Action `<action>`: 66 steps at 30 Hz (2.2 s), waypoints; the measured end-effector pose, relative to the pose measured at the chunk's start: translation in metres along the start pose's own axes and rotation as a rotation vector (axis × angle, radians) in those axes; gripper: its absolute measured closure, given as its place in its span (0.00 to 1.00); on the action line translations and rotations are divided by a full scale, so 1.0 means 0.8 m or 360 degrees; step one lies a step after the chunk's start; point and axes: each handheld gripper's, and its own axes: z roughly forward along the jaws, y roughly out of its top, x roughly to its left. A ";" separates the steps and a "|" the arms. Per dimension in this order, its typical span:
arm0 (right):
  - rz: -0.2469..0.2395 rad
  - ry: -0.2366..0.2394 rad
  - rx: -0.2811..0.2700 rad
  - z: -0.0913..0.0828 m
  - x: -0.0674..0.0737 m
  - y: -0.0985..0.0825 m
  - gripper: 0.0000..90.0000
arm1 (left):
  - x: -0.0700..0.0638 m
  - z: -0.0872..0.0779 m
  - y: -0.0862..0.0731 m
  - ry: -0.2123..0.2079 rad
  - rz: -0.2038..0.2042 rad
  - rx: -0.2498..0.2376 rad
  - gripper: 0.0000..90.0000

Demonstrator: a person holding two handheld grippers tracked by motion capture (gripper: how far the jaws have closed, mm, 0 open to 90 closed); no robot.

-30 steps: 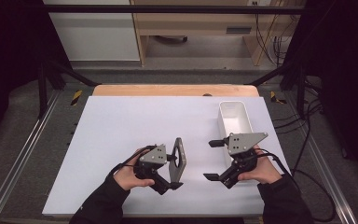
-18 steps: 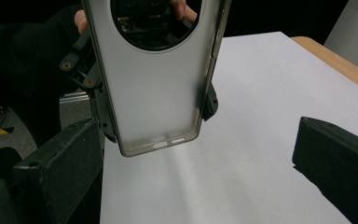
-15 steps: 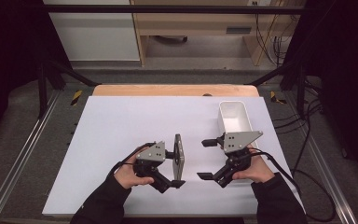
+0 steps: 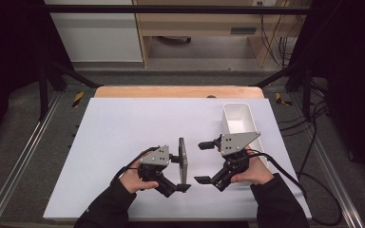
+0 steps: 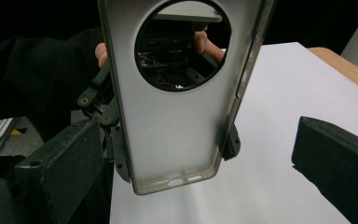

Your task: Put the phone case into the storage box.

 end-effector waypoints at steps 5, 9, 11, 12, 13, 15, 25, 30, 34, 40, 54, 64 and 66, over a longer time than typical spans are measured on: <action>-0.0003 0.0024 0.0001 0.007 -0.001 0.001 0.03 | 0.001 0.003 -0.003 -0.0021 0.0000 -0.0016 0.13; 0.0012 0.0035 -0.0003 0.012 -0.003 0.002 0.03 | 0.001 0.004 -0.004 -0.0030 0.0007 -0.0011 0.13; 0.0014 0.0041 -0.0001 0.014 -0.004 0.002 0.03 | 0.001 0.006 -0.005 -0.0037 0.0010 -0.0003 0.13; 0.0014 0.0042 0.0003 0.016 -0.004 0.002 0.04 | 0.001 0.007 -0.005 -0.0037 0.0009 -0.0004 0.13; 0.0013 0.0046 0.0005 0.017 -0.005 0.002 0.04 | 0.001 0.007 -0.006 -0.0040 0.0009 -0.0001 0.13; 0.0015 0.0055 0.0006 0.020 -0.005 0.002 0.04 | 0.002 0.008 -0.006 -0.0043 0.0007 0.0005 0.13; 0.0021 0.0115 0.0025 0.034 -0.006 0.000 0.04 | 0.001 0.014 -0.010 -0.0084 0.0017 0.0038 0.13; 0.0018 0.0156 0.0019 0.040 -0.007 -0.003 0.04 | 0.000 0.017 -0.011 -0.0102 0.0027 0.0056 0.13; 0.0012 0.0191 0.0027 0.043 -0.007 -0.005 0.04 | -0.002 0.019 -0.012 -0.0132 0.0037 0.0074 0.13; -0.0003 0.0237 0.0041 0.045 -0.006 -0.008 0.06 | -0.004 0.022 -0.014 -0.0156 0.0049 0.0109 0.13; 0.0002 0.0264 0.0017 0.046 -0.006 -0.009 0.13 | -0.002 0.020 -0.014 -0.0150 0.0040 0.0107 0.13; 0.0030 0.0271 0.0033 0.045 -0.008 -0.008 0.13 | -0.003 0.022 -0.015 -0.0124 0.0042 0.0112 0.09; 0.0026 0.0263 0.0024 0.045 -0.008 -0.008 0.13 | -0.003 0.021 -0.016 -0.0116 0.0032 0.0119 0.07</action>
